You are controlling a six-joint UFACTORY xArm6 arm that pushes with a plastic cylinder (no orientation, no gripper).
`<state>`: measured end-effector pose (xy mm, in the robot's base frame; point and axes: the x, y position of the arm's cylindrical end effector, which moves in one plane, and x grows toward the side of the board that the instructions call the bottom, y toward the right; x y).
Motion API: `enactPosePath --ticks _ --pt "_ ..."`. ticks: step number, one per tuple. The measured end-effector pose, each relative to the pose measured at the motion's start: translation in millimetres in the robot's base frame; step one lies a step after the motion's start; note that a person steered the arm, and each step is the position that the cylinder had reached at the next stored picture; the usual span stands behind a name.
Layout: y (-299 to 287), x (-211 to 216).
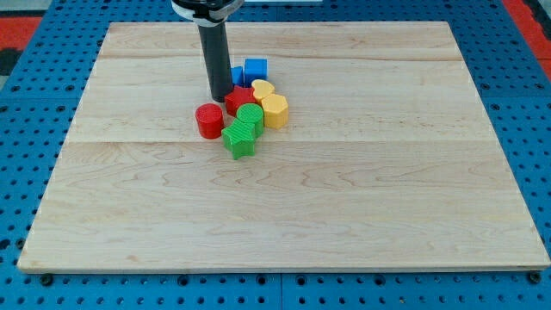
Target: Move the red circle into the red star
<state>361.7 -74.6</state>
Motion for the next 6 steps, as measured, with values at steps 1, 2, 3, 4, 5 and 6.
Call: enactPosePath --ticks 1,2,3,4,5,6 --pt "2 0" --pt "-15 0" --pt "-45 0" --pt "-64 1" --pt "-59 44" --pt "-53 73"
